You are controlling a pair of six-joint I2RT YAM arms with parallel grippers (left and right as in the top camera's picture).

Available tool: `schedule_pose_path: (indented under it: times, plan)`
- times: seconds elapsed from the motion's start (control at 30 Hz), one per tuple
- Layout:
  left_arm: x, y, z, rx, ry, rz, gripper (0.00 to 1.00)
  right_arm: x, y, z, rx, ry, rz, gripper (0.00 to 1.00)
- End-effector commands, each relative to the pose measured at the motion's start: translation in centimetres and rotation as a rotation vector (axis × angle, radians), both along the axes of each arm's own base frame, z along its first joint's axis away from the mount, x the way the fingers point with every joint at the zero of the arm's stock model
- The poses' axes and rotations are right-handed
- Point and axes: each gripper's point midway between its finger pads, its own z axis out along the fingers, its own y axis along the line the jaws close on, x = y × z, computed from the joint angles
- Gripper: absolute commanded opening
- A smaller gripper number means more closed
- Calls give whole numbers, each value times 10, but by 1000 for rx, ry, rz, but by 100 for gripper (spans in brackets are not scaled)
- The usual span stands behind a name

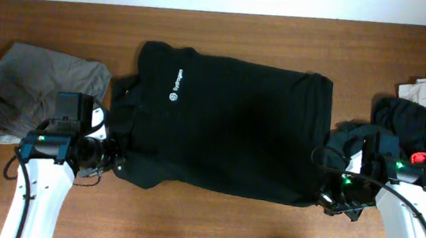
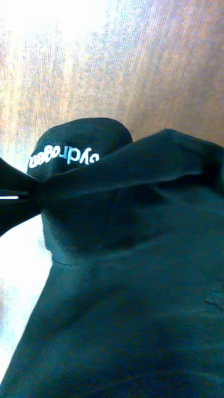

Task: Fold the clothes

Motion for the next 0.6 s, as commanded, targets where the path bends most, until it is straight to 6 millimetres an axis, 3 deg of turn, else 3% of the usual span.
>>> schedule_pose_path:
  times: [0.0,0.3,0.43,0.57]
  plan:
    - [19,0,16,4,-108,-27,0,8,0,6,1,-30,4,4]
    - [49,2,27,24,-236,-50,0,20,1,-22,69,126,108,4]
    - [62,4,26,41,-270,-67,0,42,0,-24,91,128,130,4]
    - [77,6,13,53,-267,-78,0,73,-7,-11,72,57,134,4]
